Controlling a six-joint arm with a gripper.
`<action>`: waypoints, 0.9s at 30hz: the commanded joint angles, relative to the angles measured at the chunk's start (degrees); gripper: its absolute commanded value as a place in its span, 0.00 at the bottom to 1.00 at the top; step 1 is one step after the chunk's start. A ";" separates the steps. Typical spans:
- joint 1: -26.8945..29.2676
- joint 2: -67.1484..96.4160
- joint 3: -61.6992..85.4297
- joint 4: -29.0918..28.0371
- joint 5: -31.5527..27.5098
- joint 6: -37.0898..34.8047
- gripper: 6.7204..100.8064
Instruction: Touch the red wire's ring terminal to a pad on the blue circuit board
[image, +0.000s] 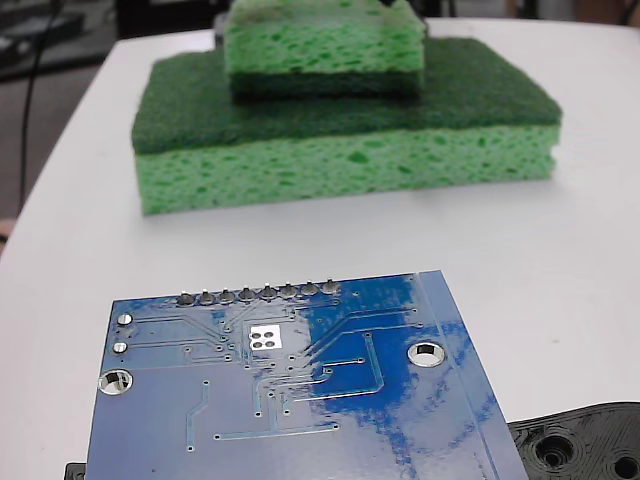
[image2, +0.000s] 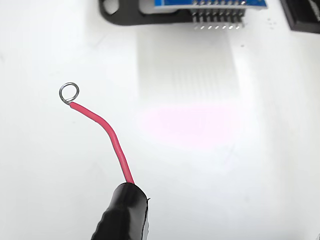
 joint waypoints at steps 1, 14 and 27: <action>1.93 -7.73 -4.83 -1.85 -1.05 -0.35 0.99; 5.71 -26.28 -19.42 -5.80 1.32 2.81 0.99; 5.98 -43.59 -28.83 -12.30 3.87 7.29 0.99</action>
